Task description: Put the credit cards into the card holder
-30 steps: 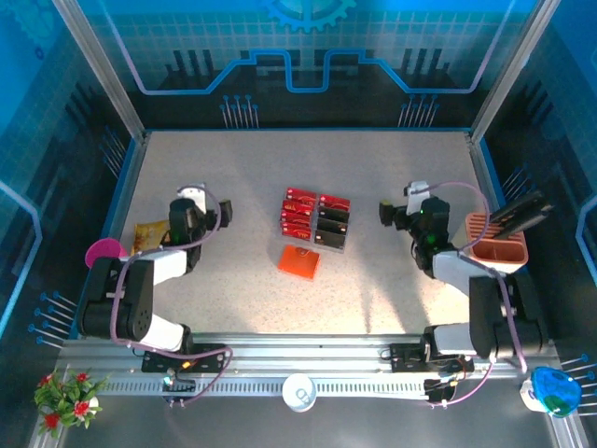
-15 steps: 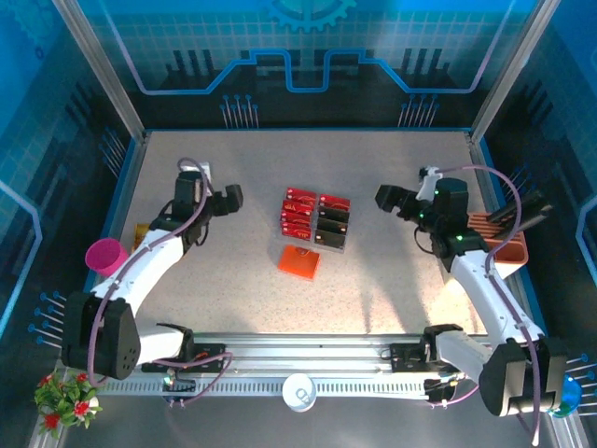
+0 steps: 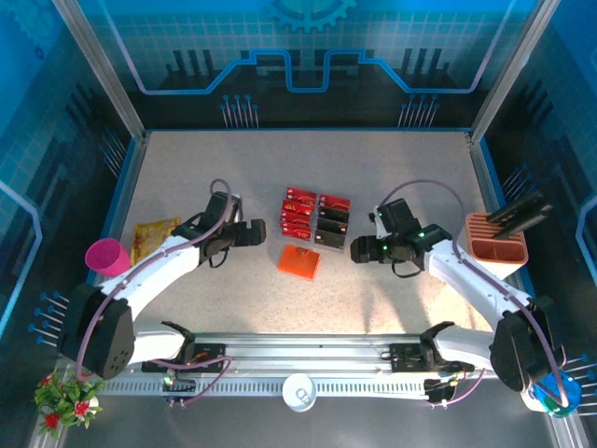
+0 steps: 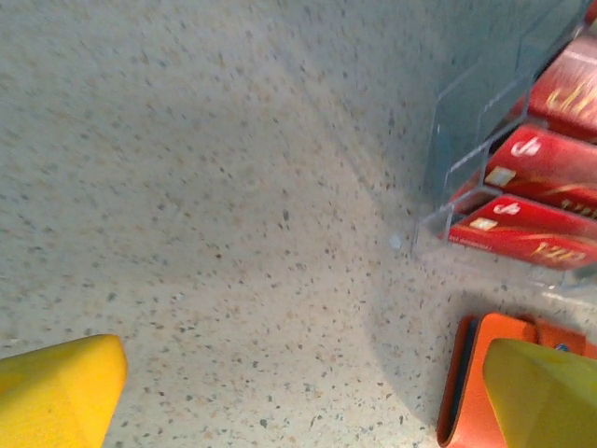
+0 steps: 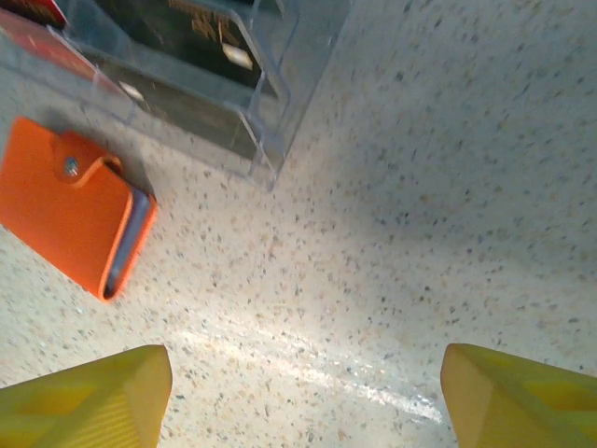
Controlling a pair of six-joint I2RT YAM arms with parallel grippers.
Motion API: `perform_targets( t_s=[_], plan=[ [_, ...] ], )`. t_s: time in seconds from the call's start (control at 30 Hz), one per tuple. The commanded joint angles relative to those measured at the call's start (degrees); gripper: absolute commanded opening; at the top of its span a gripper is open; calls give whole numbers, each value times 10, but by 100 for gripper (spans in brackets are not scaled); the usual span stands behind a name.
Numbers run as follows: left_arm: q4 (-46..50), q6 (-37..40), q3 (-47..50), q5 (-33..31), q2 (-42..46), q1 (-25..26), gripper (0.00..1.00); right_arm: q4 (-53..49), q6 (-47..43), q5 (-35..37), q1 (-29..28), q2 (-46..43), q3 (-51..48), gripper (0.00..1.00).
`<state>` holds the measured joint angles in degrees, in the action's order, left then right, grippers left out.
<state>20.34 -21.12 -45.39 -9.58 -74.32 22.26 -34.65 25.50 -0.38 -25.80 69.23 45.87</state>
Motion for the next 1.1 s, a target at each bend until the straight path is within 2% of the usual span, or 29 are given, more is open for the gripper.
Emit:
perform_targets(
  t_s=[0.0,0.13,0.27,0.77,1.07],
  plan=[
    [16,-13,-7,3,-47,18,99,-16,9,36,-37,31,5,77],
    [8,-1,-24,6,-87,33,99,-2,10,57,-72,74,16,77],
    [-1,6,-39,7,-116,36,99,8,5,71,-84,120,39,77],
    [-8,31,-91,17,-202,38,99,21,-26,93,-83,249,115,77],
    [-7,43,-126,4,-245,38,99,20,-35,121,-54,292,140,74]
  ],
)
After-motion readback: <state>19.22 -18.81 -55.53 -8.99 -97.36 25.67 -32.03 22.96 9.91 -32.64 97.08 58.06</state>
